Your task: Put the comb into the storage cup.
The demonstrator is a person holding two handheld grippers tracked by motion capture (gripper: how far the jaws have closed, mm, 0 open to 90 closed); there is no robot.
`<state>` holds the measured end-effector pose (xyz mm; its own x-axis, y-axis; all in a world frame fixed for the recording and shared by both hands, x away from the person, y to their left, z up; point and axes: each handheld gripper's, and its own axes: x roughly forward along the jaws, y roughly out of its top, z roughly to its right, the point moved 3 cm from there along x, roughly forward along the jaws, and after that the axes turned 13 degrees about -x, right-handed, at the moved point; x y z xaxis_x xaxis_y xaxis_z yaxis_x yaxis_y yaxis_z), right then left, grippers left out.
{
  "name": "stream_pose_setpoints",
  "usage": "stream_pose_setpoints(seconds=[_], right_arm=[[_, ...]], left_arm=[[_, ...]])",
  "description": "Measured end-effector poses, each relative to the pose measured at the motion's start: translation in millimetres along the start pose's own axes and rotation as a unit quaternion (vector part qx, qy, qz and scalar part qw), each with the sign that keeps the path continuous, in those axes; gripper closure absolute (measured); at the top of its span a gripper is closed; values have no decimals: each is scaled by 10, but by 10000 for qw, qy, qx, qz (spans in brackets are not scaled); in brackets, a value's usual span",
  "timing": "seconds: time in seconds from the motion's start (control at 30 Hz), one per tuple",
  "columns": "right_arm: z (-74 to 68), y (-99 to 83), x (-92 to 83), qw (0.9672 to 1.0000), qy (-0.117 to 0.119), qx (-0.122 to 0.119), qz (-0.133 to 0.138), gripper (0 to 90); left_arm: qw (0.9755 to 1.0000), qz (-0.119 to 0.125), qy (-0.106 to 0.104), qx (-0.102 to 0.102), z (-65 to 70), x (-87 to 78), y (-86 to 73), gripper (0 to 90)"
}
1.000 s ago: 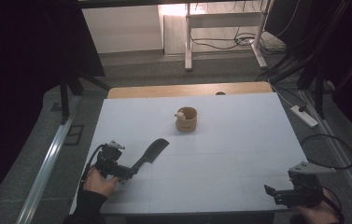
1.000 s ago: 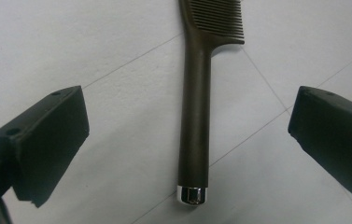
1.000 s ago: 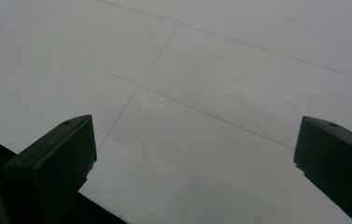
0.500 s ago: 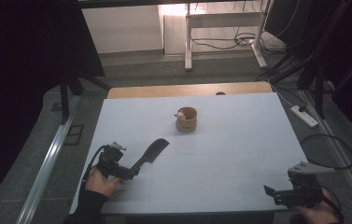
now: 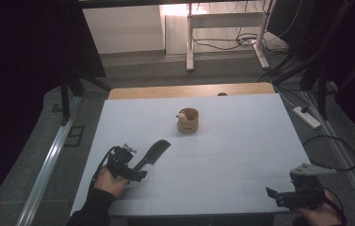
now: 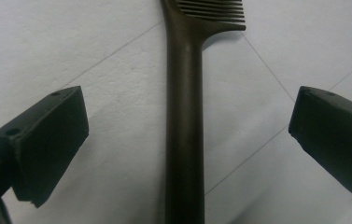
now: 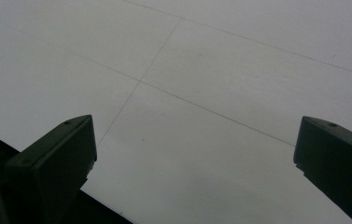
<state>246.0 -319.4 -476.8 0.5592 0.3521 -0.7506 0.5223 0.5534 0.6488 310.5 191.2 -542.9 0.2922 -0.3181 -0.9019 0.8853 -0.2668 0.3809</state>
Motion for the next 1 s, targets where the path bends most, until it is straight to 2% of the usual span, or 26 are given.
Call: stream_pose_setpoints(seconds=[0.33,0.43,0.87,1.0], right_arm=[[0,0,4,10000,-1,-4,-12,0],[-2,0,4,10000,-2,-7,-18,0],[-4,1,8,10000,2,-15,-27,3],[-6,2,5,10000,0,-34,-22,8]], left_arm=[[9995,-185,200,156,34,114,8,0],[9988,-313,324,215,46,165,3,0],[9983,-392,409,139,73,164,12,2],[9981,-433,399,165,95,130,12,97]])
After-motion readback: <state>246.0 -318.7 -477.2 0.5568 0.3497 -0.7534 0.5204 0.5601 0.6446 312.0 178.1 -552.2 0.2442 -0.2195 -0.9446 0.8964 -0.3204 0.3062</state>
